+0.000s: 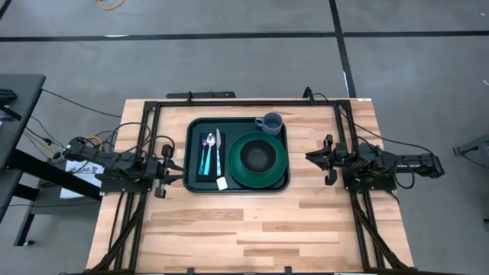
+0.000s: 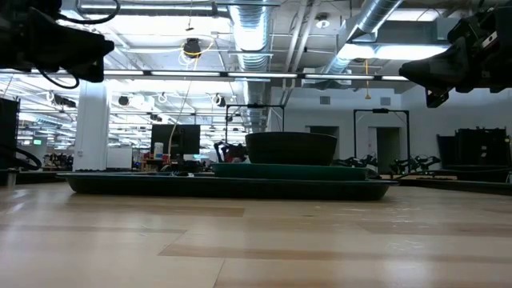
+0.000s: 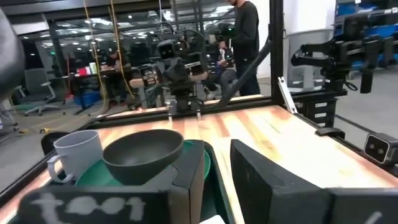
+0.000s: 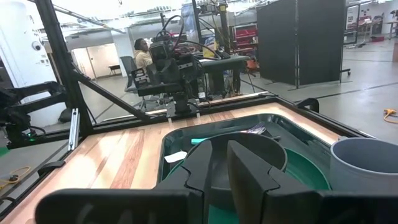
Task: Set up tray
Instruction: Return to Home Position
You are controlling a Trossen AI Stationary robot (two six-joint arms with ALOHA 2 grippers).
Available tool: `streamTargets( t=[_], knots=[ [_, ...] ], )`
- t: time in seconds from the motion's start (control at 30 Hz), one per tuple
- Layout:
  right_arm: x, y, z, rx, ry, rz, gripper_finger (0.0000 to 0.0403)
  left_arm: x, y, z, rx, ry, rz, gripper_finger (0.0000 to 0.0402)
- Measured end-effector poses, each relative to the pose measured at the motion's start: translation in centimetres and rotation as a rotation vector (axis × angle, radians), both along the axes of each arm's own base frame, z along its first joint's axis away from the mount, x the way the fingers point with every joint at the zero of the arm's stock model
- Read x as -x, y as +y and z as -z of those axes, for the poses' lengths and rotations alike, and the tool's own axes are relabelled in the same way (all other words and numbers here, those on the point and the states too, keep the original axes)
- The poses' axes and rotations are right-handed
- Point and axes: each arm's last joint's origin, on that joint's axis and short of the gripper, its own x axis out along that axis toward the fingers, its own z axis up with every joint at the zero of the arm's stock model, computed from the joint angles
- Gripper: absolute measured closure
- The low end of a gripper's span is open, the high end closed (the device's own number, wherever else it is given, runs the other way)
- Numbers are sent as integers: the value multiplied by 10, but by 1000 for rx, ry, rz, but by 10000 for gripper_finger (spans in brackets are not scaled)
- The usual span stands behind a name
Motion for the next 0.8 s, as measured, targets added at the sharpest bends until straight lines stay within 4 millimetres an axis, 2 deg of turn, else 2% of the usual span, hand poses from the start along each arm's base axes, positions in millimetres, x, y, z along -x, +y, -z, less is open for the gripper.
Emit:
streamTargets(
  t=[0.33, 0.8],
  knots=[
    [0, 0, 0, 0, 0, 0, 359, 0, -4, 3, 171, 59, 157, 333],
    [0, 0, 0, 0, 0, 0, 359, 0, -5, 4, 176, 62, 160, 333]
  ],
)
